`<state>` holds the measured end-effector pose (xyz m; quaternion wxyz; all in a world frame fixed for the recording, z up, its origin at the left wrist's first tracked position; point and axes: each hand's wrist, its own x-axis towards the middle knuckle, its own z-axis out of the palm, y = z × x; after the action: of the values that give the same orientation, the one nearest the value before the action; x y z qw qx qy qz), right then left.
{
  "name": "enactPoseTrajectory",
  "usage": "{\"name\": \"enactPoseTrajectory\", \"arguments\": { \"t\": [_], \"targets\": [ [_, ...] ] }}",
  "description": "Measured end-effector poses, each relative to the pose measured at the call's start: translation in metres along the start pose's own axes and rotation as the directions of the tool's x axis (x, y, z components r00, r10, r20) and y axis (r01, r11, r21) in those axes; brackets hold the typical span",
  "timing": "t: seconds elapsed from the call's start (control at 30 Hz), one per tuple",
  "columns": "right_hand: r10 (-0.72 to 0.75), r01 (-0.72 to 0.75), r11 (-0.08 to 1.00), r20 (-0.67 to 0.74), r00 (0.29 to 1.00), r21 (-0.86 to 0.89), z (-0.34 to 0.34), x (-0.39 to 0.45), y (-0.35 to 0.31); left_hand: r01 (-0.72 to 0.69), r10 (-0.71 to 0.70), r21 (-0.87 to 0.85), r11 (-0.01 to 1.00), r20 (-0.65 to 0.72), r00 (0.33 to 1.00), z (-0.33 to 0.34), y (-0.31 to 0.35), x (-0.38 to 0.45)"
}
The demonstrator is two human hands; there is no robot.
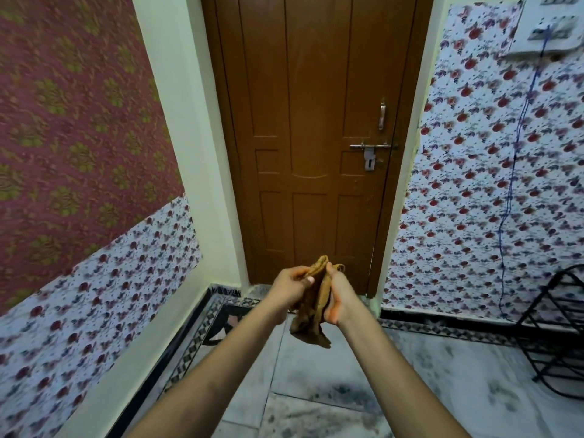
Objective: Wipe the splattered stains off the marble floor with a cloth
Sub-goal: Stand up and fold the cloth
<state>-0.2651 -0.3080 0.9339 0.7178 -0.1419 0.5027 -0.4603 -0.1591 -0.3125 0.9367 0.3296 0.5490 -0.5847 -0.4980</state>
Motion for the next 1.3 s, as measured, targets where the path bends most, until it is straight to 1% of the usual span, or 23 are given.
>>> {"name": "enactPoseTrajectory", "arguments": {
  "t": [0.07,0.13,0.23,0.27,0.33,0.43,0.5,0.53,0.57,0.6,0.63,0.7,0.77,0.83,0.93,1.0,1.07,1.2,1.3],
  "targets": [
    [-0.003,0.001,0.998,0.038,0.999,0.063,-0.001,-0.003,-0.003,0.013,-0.013,-0.031,0.999,-0.001,1.0,0.004,0.0,-0.002],
    [-0.001,-0.008,0.994,0.084,0.996,0.11,-0.003,-0.002,-0.004,0.047,-0.044,-0.072,0.996,0.039,0.998,0.006,0.0,-0.005],
    [0.001,-0.007,0.997,0.078,0.997,0.082,-0.005,-0.002,-0.003,0.1,-0.085,-0.101,0.99,0.147,0.985,0.008,-0.003,-0.009],
    [0.002,-0.007,0.997,0.073,0.997,0.075,-0.005,-0.003,-0.003,0.108,-0.089,-0.115,0.987,0.156,0.984,0.008,-0.004,-0.009],
    [0.009,-0.016,0.998,0.108,0.994,0.068,-0.007,-0.004,-0.003,0.127,-0.103,-0.143,0.982,0.16,0.982,0.007,-0.006,-0.01],
    [0.014,-0.03,0.997,0.211,0.977,0.072,-0.013,-0.006,-0.003,0.167,-0.141,-0.186,0.968,0.144,0.979,0.003,-0.009,-0.007],
    [0.019,-0.03,0.999,0.264,0.964,0.034,-0.016,-0.009,-0.004,0.183,-0.17,-0.242,0.953,0.074,0.983,0.004,-0.01,-0.004],
    [0.02,-0.017,1.0,0.271,0.962,-0.014,-0.018,-0.011,-0.006,0.195,-0.195,-0.27,0.943,0.028,0.98,0.004,-0.009,-0.003],
    [0.02,0.0,0.997,0.264,0.964,-0.076,-0.02,-0.011,-0.008,0.214,-0.227,-0.3,0.93,-0.009,0.974,0.003,-0.009,-0.002],
    [0.016,0.017,0.989,0.222,0.975,-0.147,-0.023,-0.011,-0.01,0.231,-0.255,-0.337,0.913,-0.028,0.967,0.002,-0.008,-0.001],
    [-0.002,0.035,0.977,0.155,0.988,-0.211,-0.027,-0.011,-0.012,0.251,-0.281,-0.367,0.896,-0.031,0.959,0.001,-0.006,-0.001],
    [-0.097,0.097,0.948,0.015,0.995,-0.302,-0.036,-0.006,-0.01,0.285,-0.325,-0.417,0.863,-0.025,0.945,-0.003,-0.003,-0.002],
    [-0.151,0.135,0.954,-0.038,0.988,-0.269,-0.04,-0.001,-0.003,0.297,-0.343,-0.459,0.837,-0.018,0.939,-0.008,0.0,-0.002],
    [-0.128,0.128,0.979,0.01,0.992,-0.161,-0.044,0.004,0.005,0.293,-0.336,-0.499,0.815,0.004,0.942,-0.012,0.004,-0.001],
    [-0.128,0.119,0.991,0.171,0.977,0.06,-0.048,0.003,0.015,0.316,-0.355,-0.56,0.766,0.041,0.934,-0.014,0.006,0.0],
    [-0.15,0.128,0.986,0.225,0.963,0.11,-0.051,0.005,0.021,0.33,-0.362,-0.573,0.75,0.061,0.93,-0.015,0.001,0.003],
    [-0.161,0.139,0.984,0.214,0.963,0.115,-0.051,0.007,0.024,0.344,-0.357,-0.565,0.75,0.093,0.93,-0.013,-0.003,0.002],
    [-0.171,0.175,0.985,0.139,0.976,-0.015,-0.052,0.016,0.025,0.359,-0.328,-0.529,0.769,0.156,0.932,-0.011,-0.013,0.0],
    [-0.197,0.205,0.977,0.108,0.974,-0.061,-0.055,0.02,0.029,0.373,-0.314,-0.488,0.789,0.202,0.928,-0.011,-0.023,0.0]
  ]
}}
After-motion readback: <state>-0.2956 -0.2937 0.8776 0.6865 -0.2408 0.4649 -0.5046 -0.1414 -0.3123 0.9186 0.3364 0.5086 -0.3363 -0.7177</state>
